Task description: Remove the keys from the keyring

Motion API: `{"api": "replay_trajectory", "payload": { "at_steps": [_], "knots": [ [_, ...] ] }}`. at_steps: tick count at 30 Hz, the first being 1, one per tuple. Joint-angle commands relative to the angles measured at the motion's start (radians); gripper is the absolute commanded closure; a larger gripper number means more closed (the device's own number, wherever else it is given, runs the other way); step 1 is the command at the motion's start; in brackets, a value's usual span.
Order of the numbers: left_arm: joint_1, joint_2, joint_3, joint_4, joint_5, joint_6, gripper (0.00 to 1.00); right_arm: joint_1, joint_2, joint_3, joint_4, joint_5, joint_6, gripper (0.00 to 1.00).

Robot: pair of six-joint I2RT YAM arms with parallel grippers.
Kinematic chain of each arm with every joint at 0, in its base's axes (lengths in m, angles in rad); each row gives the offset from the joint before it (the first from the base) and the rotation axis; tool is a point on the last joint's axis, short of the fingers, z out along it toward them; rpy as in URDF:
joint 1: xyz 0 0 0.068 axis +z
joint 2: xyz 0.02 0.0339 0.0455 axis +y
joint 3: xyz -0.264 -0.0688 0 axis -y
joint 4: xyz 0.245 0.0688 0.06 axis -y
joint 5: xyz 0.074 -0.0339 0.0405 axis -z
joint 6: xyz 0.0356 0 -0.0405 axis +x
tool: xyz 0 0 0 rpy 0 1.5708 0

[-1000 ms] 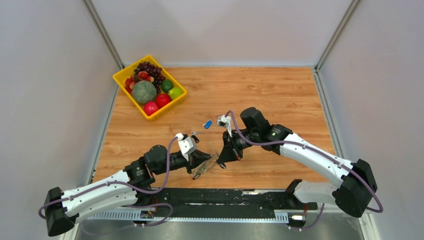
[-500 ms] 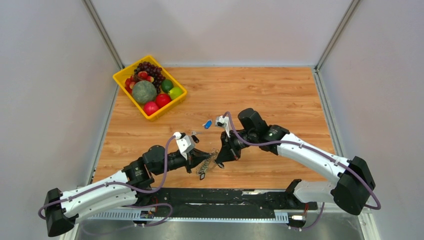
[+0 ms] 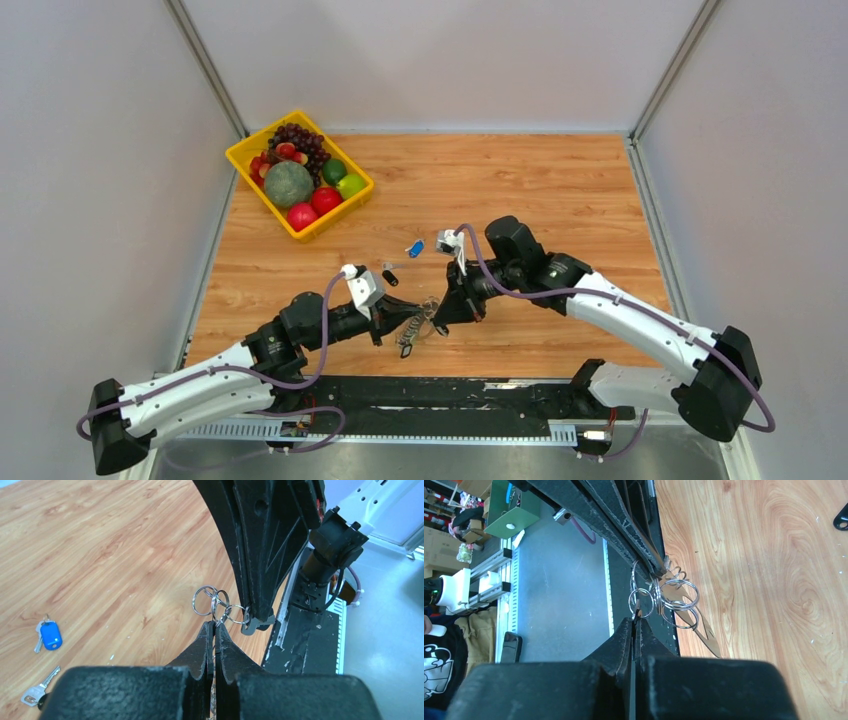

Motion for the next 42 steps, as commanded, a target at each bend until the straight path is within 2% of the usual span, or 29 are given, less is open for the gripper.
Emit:
{"api": "replay_trajectory", "payload": {
  "at_steps": [1, 9, 14, 21, 42],
  "knots": [
    [0.011, 0.006, 0.023, 0.077, -0.023, 0.039, 1.0, 0.012, -0.06, -0.003, -0.04, -0.043, 0.01, 1.0],
    [0.011, 0.147, 0.101, -0.014, 0.081, 0.057, 1.0, 0.012, -0.074, 0.022, -0.041, -0.045, 0.005, 1.0],
    [0.01, 0.189, 0.129, -0.03, -0.032, -0.022, 1.0, 0.028, -0.052, 0.013, -0.039, -0.083, 0.009, 1.0],
    [0.011, 0.163, 0.132, -0.021, -0.164, -0.081, 1.0, 0.064, -0.036, -0.034, -0.023, -0.063, 0.029, 1.0],
    [0.011, 0.014, 0.049, 0.088, -0.245, -0.118, 1.0, 0.106, 0.01, -0.151, 0.14, -0.052, 0.137, 1.0]
  ]
}}
